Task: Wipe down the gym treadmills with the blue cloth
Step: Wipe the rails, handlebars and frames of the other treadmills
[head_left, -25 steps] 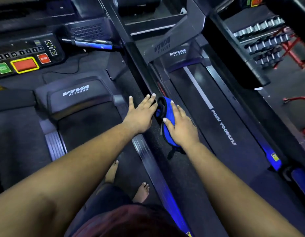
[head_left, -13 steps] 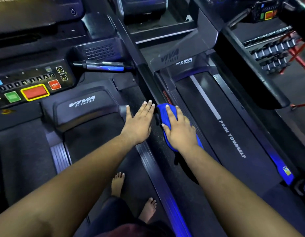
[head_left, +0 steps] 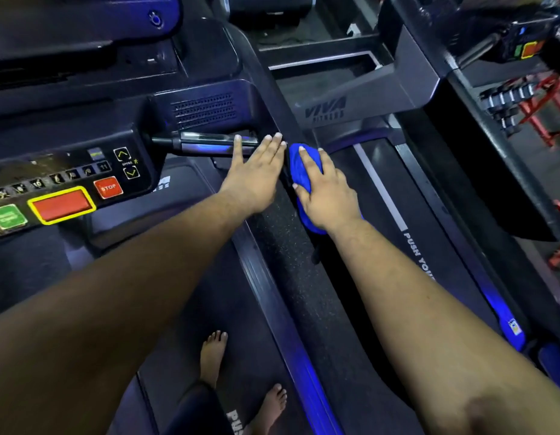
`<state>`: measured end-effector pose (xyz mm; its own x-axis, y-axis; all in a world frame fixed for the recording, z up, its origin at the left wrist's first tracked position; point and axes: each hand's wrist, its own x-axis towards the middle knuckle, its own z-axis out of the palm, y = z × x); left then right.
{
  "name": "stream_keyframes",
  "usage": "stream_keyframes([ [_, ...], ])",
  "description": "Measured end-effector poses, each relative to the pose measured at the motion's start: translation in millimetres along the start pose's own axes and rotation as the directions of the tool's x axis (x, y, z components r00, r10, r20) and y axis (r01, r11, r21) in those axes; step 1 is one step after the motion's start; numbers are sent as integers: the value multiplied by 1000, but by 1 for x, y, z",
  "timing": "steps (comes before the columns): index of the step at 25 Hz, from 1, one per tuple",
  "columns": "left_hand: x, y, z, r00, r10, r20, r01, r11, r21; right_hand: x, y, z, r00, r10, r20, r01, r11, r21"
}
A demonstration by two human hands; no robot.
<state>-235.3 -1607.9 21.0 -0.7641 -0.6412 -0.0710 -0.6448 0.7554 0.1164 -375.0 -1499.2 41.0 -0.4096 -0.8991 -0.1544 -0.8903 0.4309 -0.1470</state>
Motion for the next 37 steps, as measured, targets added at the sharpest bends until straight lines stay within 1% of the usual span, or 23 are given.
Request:
stream_keyframes([
  [3, -8, -2, 2, 1000, 5, 28, -5, 1000, -28, -1, 2, -4, 999, -4, 34, 2, 999, 40],
  [7, -46, 28, 0, 994, 24, 106, -4, 984, -177, -66, 24, -2, 999, -14, 39, 13, 1000, 19],
  [11, -99, 91, 4, 983, 121, 137, -84, 965, -250, -162, 60, 4, 999, 32, 41, -32, 999, -15],
  [13, -130, 128, 10, 977, 152, 150, -107, 956, -273, -209, 77, 8, 998, 55, 29, -53, 997, -59],
  [19, -222, 231, 17, 957, 166, 238, -78, 937, -341, -337, 123, 19, 992, 127, 13, -124, 985, -123],
  [22, -263, 266, 11, 942, 170, 290, -67, 941, -333, -384, 136, 15, 990, 130, 63, -121, 984, -130],
  [24, -279, 279, 5, 935, 147, 323, -33, 942, -334, -395, 141, 1, 987, 120, 110, -104, 985, -140],
  [26, -292, 289, -2, 936, 112, 333, 16, 933, -360, -403, 143, -13, 986, 133, 97, -123, 987, -100],
  [29, -295, 294, -9, 946, 72, 316, 72, 904, -421, -408, 139, -20, 978, 209, -18, -206, 973, 105],
  [31, -286, 293, -9, 955, 40, 294, 108, 875, -471, -397, 137, -22, 968, 245, -54, -231, 954, 194],
  [34, -254, 288, -2, 965, -39, 258, 189, 786, -589, -358, 132, -25, 973, 226, -39, -212, 953, 214],
  [37, -215, 284, 6, 968, -130, 217, 246, 679, -692, -309, 124, -25, 987, 157, -16, -151, 969, 193],
])
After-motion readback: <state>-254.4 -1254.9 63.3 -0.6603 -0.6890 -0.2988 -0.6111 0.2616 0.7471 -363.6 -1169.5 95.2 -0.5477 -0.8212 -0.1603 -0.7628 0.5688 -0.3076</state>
